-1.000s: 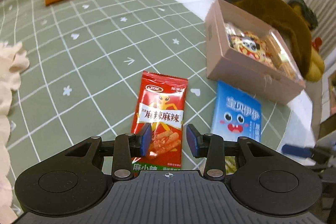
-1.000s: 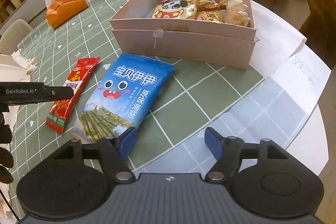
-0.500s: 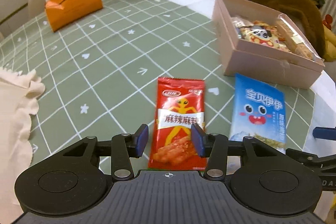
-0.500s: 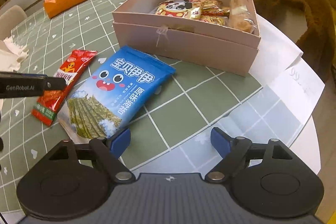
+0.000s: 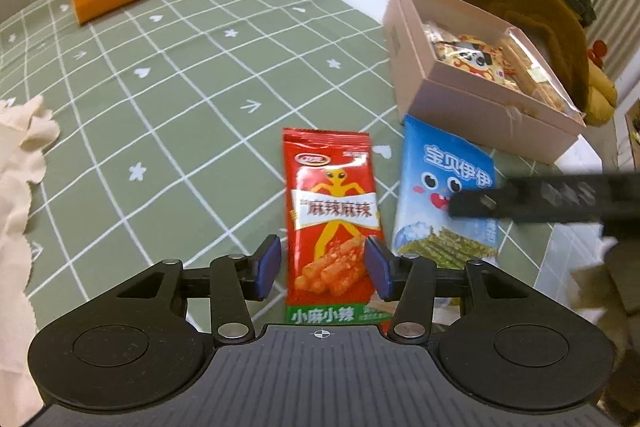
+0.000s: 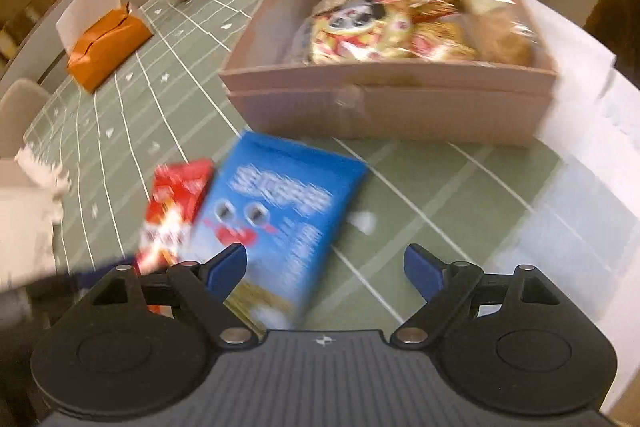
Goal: Organize snacks
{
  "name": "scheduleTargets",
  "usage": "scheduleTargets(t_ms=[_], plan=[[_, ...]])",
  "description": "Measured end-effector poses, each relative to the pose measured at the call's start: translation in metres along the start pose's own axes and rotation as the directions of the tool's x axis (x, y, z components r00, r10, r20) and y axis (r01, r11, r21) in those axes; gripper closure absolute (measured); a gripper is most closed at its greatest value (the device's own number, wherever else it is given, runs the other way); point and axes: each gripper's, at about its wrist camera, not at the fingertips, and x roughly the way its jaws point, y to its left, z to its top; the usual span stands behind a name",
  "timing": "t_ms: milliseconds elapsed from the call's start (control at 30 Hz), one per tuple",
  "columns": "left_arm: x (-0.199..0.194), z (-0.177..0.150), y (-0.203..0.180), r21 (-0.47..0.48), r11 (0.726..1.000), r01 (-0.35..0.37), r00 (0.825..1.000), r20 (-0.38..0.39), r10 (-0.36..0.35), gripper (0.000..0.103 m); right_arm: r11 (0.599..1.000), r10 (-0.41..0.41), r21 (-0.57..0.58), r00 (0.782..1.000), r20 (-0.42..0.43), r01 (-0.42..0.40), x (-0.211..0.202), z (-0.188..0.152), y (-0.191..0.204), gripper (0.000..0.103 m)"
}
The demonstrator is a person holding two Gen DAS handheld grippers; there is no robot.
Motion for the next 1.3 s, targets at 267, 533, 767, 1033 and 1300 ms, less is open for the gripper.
scheduleTargets(t_ms=[267,533,767,1033,1300], plan=[[-0.001,-0.001,0.003,-0.008,1.0,0.005,1.0,0.0,-0.005,0.051,0.971,-0.137,-0.196,0.99,0.015,0.137,0.037,0.015,0.06,0.006],[-0.001,-0.001,0.004,-0.024,1.0,0.013,1.0,0.002,-0.013,0.051,0.966,-0.148,-0.21,0.989,0.024,0.15,0.022,0.005,0.029,0.011],[0.001,0.002,0.001,-0.009,1.0,0.026,1.0,-0.003,-0.026,0.048,0.95,-0.121,-0.283,0.991,0.059,0.133,-0.005,-0.028,-0.012,0.01],[0.008,0.006,-0.014,0.04,0.998,0.039,0.999,-0.013,-0.038,0.028,0.954,-0.123,-0.256,0.983,0.135,0.154,-0.017,-0.05,-0.034,0.0],[0.017,0.016,-0.017,-0.008,0.999,-0.05,0.999,0.001,0.05,0.03,0.957,-0.129,-0.239,0.979,0.16,0.165,-0.019,-0.056,-0.034,0.0]])
